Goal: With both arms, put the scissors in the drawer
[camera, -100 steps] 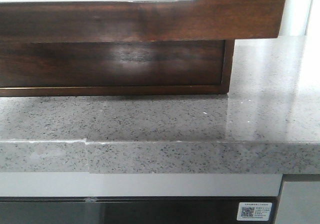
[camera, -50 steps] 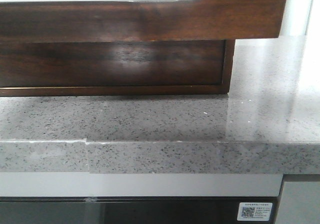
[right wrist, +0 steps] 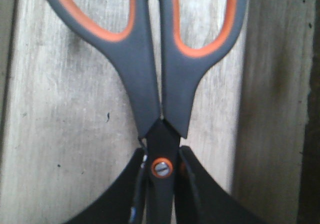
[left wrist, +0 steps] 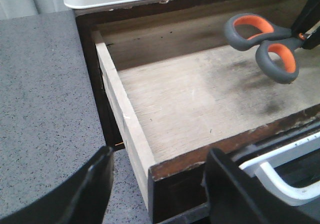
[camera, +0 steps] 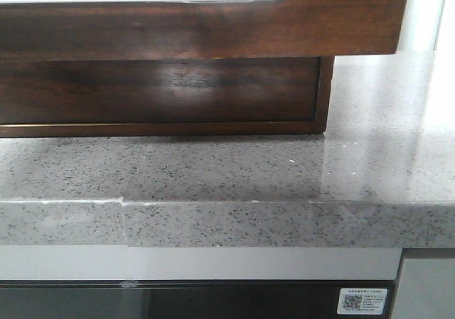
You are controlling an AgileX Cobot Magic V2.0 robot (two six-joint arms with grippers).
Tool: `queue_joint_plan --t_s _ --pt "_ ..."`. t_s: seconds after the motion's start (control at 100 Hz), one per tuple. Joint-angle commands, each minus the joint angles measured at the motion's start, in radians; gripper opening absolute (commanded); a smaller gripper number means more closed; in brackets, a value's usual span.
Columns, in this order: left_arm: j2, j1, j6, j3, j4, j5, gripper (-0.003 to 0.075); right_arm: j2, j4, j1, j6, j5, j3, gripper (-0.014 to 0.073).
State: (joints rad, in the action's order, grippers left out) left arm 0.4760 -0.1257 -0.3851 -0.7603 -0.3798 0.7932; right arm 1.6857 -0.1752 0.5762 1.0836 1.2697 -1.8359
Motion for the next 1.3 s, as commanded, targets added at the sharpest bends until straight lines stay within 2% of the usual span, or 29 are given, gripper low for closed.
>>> queue_joint_plan --t_s 0.0,0.08,0.21,0.44,0.53,0.63,0.69,0.79,0.91,1.12,1.29 --pt "0.016 -0.008 0.010 -0.026 -0.023 -0.067 0.0388 -0.042 0.010 0.000 0.011 -0.008 -0.028 0.0147" --pt "0.016 -0.008 0.010 -0.026 -0.023 -0.067 0.0388 -0.042 0.013 0.000 0.008 -0.012 -0.028 0.0221" --pt "0.016 -0.008 0.010 -0.026 -0.023 -0.067 0.0388 -0.057 0.016 0.000 -0.026 -0.012 -0.032 0.0230" --pt "0.016 -0.008 0.010 -0.026 -0.023 -0.067 0.0388 -0.147 0.048 0.000 -0.250 0.039 -0.118 0.0230" --pt "0.016 -0.008 0.010 -0.026 -0.023 -0.067 0.0388 -0.204 0.091 -0.003 -0.383 0.037 -0.117 0.0230" --pt "0.016 -0.008 0.010 -0.026 -0.023 -0.067 0.0388 -0.261 0.094 -0.054 -0.563 0.035 -0.110 0.0230" --pt "0.016 -0.008 0.010 -0.026 -0.023 -0.067 0.0388 -0.293 0.089 -0.089 -0.613 0.029 -0.088 0.0230" --pt "0.016 -0.008 0.010 -0.026 -0.023 -0.067 0.0388 -0.366 0.084 -0.165 -0.681 -0.026 0.018 0.0230" --pt "0.016 -0.008 0.010 -0.026 -0.022 -0.067 0.0388 -0.474 0.042 -0.305 -0.723 -0.143 0.207 0.0230" --pt "0.016 -0.008 0.010 -0.026 -0.021 -0.069 0.0388 -0.697 -0.058 -0.546 -0.727 -0.381 0.579 0.0230" --pt "0.016 -0.008 0.010 -0.026 -0.021 -0.069 0.0388 -0.875 -0.131 -0.660 -0.727 -0.525 0.837 0.0230"
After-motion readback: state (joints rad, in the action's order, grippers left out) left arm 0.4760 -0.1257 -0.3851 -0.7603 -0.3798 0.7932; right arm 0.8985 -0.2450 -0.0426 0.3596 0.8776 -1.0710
